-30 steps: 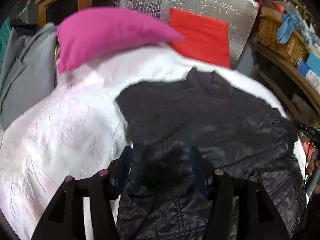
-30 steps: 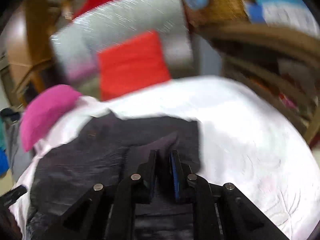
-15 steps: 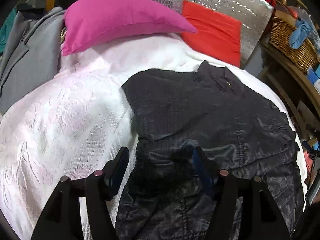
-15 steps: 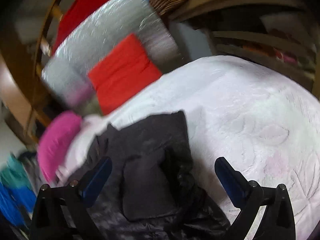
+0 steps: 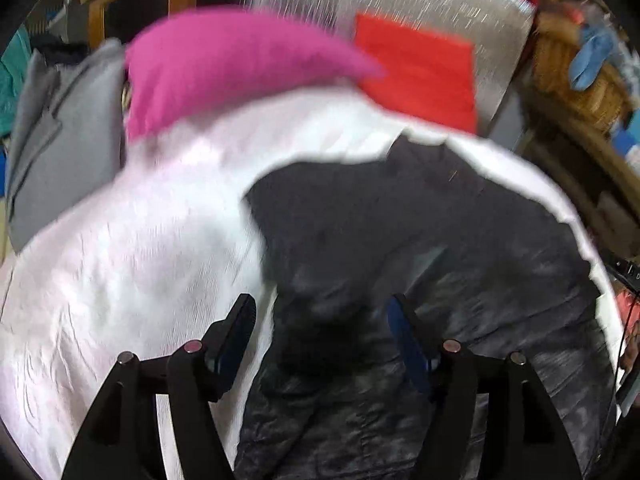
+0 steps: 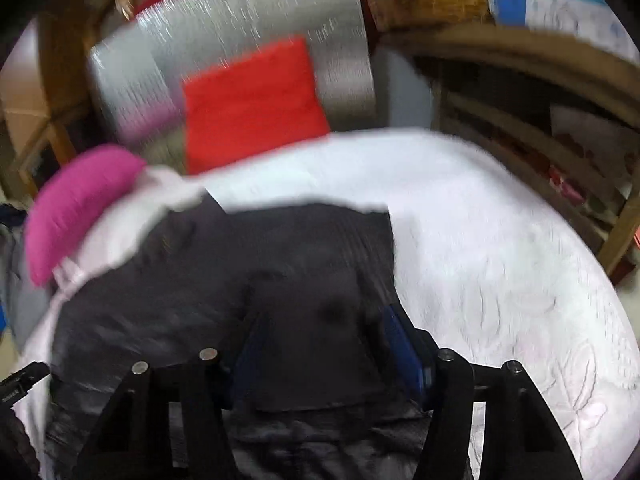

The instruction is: Fold large clothes

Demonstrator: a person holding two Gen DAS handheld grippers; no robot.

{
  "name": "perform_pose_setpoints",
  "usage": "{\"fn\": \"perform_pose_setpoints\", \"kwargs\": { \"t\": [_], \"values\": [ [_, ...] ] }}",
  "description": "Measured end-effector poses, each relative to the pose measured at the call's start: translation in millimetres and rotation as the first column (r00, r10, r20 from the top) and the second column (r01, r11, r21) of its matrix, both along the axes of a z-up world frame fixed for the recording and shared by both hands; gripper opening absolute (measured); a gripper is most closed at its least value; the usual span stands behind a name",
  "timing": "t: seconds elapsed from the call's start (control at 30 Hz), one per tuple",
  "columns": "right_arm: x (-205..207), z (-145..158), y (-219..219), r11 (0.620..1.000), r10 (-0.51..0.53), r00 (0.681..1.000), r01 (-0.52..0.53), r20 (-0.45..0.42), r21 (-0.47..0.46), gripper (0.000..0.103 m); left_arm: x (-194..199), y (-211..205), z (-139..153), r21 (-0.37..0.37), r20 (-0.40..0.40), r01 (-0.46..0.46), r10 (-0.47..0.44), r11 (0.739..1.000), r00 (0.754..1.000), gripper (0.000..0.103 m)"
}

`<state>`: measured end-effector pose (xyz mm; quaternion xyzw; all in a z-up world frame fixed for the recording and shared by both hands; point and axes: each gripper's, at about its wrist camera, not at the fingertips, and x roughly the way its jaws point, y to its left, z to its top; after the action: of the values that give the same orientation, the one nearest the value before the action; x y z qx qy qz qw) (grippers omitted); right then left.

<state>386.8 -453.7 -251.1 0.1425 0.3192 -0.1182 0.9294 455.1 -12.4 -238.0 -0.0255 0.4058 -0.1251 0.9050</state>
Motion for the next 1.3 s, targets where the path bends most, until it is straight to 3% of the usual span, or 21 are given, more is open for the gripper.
{"fn": "perform_pose_setpoints", "kwargs": {
  "t": [0.07,0.13,0.23,0.37,0.47,0.63,0.77,0.87,0.97,1.1,1.13,1.2,1.3],
  "values": [
    [-4.2,13.0,14.8,0.998,0.065,0.997,-0.064,0.051,-0.011,0.063,-7.2,-10.6,6.1,0.005,0.047,0.042,-0.042,0.999,0.998,0.070],
    [4.4,12.7,26.1,0.989,0.144,0.988,-0.144,0.053,0.009,0.062,-7.1,-25.2,-0.4,0.055,0.037,0.071,-0.073,0.996,0.997,0.070],
    [24.2,-7.7,50.0,0.964,0.257,0.966,-0.255,-0.024,0.069,0.049,0.8,-47.3,-24.1,0.126,-0.044,0.100,-0.095,0.987,0.994,0.070],
    [45.5,-46.6,62.3,0.948,0.311,0.936,-0.294,-0.166,0.121,0.045,5.1,-64.4,-49.3,0.209,-0.097,0.120,-0.101,0.971,0.990,0.070],
    [49.1,-53.3,60.8,0.947,0.311,0.933,-0.290,-0.180,0.134,0.045,1.3,-70.7,-50.8,0.249,-0.088,0.131,-0.112,0.960,0.990,0.071],
    [39.5,-26.6,54.6,0.944,0.311,0.943,-0.291,-0.122,0.156,0.047,-6.6,-59.1,-22.3,0.143,-0.049,0.114,-0.108,0.983,0.993,0.071],
    [30.2,-18.7,30.4,0.960,0.240,0.965,-0.219,-0.109,0.177,0.047,-6.4,-40.0,-10.5,0.122,-0.017,0.061,-0.059,0.991,0.998,0.071],
    [37.3,-37.2,9.2,0.945,0.218,0.965,-0.171,-0.148,0.277,0.047,5.6,-31.1,-26.4,0.139,-0.080,0.028,-0.017,0.990,0.997,0.071],
    [41.0,-39.0,7.8,0.937,0.222,0.965,-0.171,-0.139,0.305,0.047,16.8,-29.9,-53.3,0.163,-0.175,0.029,0.000,0.986,0.985,0.071],
    [30.7,-19.7,-7.4,0.933,0.199,0.977,-0.165,-0.078,0.320,0.047,16.1,-18.4,-37.6,0.081,-0.126,0.003,0.007,0.997,0.992,0.071],
    [26.5,-16.0,-16.8,0.937,0.171,0.983,-0.142,-0.064,0.320,0.049,17.4,-10.9,-33.1,0.057,-0.107,-0.013,0.019,0.998,0.994,0.071],
    [21.0,-14.1,-39.7,0.933,0.110,0.993,-0.086,-0.049,0.350,0.073,22.2,0.9,-27.4,0.016,-0.101,-0.051,0.052,0.999,0.993,0.074],
    [16.1,-22.9,-71.6,0.905,0.028,0.999,-0.009,-0.038,0.425,0.081,33.5,24.2,-37.1,-0.085,-0.175,-0.095,0.079,0.992,0.981,0.078]
  ]
}}
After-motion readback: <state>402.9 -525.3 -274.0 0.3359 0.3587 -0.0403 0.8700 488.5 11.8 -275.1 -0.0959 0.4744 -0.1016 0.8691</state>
